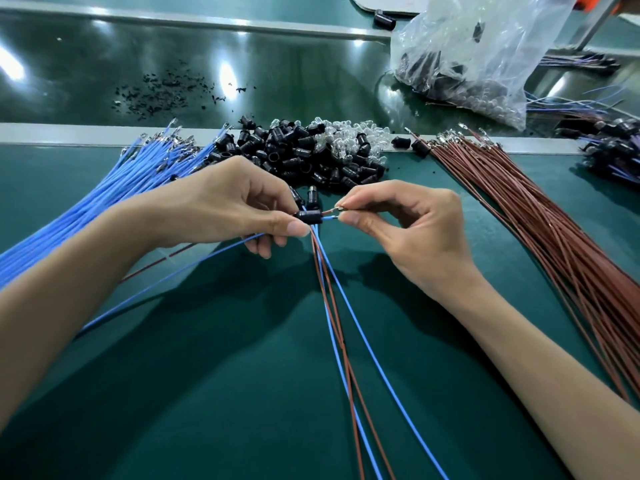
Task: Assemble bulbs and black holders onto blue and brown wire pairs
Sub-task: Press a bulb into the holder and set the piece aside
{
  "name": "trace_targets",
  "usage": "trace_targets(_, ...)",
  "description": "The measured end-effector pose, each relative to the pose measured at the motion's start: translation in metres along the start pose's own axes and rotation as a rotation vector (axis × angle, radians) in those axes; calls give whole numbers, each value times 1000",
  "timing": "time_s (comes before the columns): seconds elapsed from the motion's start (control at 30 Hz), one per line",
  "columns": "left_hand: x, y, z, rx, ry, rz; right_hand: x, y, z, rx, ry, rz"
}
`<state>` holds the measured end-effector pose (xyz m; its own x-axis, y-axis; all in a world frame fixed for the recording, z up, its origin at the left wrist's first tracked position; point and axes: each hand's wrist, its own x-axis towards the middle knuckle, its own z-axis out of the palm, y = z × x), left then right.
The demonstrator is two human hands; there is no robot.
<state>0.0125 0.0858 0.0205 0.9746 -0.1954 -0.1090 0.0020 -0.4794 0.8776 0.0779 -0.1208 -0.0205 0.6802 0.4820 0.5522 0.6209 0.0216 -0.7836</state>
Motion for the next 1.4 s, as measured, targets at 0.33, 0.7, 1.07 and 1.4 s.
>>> trace_targets(0.33,3,0,13,-62,47,59,1,-1,-1,27,33,35)
trace_targets(0.7,4,-4,20,-162,90,98,-1,-3,1,64,5,58)
trace_targets(1.07,5,-4,26,-137,-16,52,-1,-5,2,-21,-197,42)
trace_targets(1.4,5,-5,28,-82,3,75,-3,-6,1,-64,-240,82)
